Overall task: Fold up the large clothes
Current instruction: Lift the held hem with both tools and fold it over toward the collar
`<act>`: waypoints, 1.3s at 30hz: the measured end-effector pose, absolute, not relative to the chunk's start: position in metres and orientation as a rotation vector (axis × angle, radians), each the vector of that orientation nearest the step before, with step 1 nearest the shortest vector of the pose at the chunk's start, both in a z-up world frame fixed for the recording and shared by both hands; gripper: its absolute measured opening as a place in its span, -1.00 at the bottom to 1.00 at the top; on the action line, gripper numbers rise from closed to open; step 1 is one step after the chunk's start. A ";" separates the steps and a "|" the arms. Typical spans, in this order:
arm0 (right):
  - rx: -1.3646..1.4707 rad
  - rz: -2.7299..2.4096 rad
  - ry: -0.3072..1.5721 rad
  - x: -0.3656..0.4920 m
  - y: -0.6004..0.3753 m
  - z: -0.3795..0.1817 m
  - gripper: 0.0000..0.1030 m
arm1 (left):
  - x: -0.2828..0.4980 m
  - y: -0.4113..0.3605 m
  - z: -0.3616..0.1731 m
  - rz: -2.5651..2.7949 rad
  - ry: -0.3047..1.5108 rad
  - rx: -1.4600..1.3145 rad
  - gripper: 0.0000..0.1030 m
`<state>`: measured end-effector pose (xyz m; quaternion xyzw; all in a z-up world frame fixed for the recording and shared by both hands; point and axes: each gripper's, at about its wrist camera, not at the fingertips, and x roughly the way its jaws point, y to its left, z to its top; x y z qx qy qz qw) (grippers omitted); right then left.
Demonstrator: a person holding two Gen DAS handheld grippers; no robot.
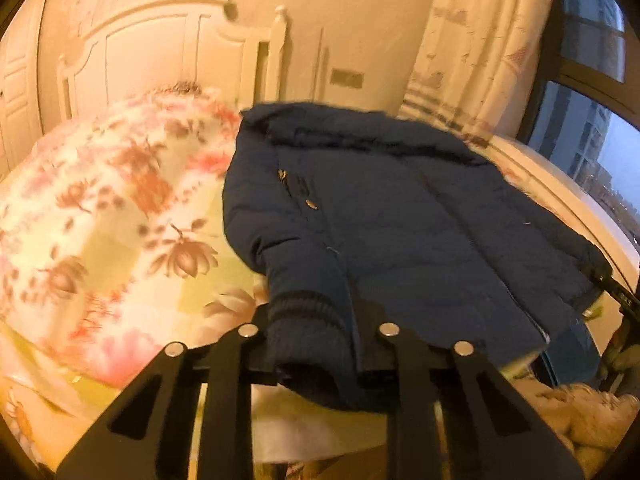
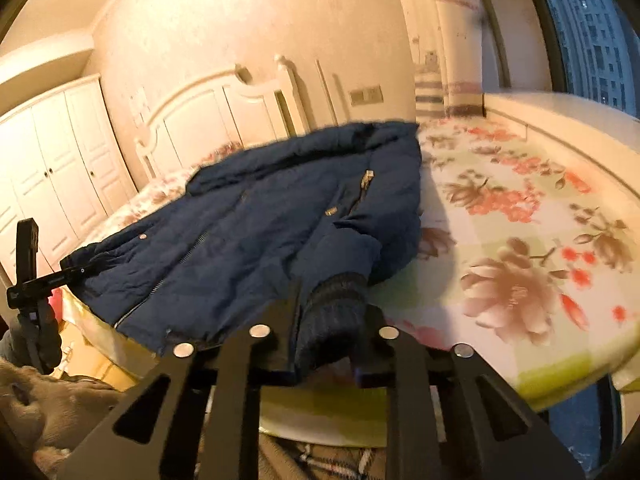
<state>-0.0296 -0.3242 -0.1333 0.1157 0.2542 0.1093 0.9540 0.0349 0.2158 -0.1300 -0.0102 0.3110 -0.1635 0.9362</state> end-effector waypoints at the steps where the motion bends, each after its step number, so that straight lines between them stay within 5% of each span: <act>1: 0.244 0.222 0.495 -0.041 -0.327 -0.127 -0.67 | 0.023 0.217 -0.121 -0.345 0.623 -0.013 -0.61; 11: 0.175 0.327 0.239 -0.167 -0.317 -0.026 -0.69 | -0.080 0.251 -0.030 -0.445 0.447 -0.080 -0.59; 18: 0.125 0.366 0.087 -0.114 -0.314 0.036 -0.69 | -0.019 0.257 0.019 -0.416 0.342 -0.229 -0.27; 25: 0.195 0.278 0.386 0.081 -0.319 0.002 -0.68 | 0.137 0.192 -0.026 -0.316 0.565 -0.214 -0.35; 30: 0.102 0.274 0.589 0.071 -0.316 -0.056 -0.61 | 0.119 0.210 -0.082 -0.271 0.668 -0.134 -0.27; 31: 0.063 0.271 0.627 0.058 -0.319 -0.062 -0.44 | 0.102 0.219 -0.083 -0.293 0.674 -0.086 0.12; 32: 0.053 0.277 0.655 0.045 -0.322 -0.066 0.07 | 0.089 0.225 -0.083 -0.307 0.677 -0.049 0.39; 33: 0.056 0.283 0.692 0.029 -0.329 -0.071 0.41 | 0.075 0.228 -0.082 -0.314 0.672 -0.018 0.73; 34: 0.073 0.289 0.715 0.006 -0.337 -0.074 0.72 | 0.052 0.235 -0.082 -0.328 0.663 0.025 0.87; 39: 0.298 0.308 0.832 -0.068 -0.366 -0.110 0.74 | -0.007 0.250 -0.126 -0.421 0.829 0.065 0.93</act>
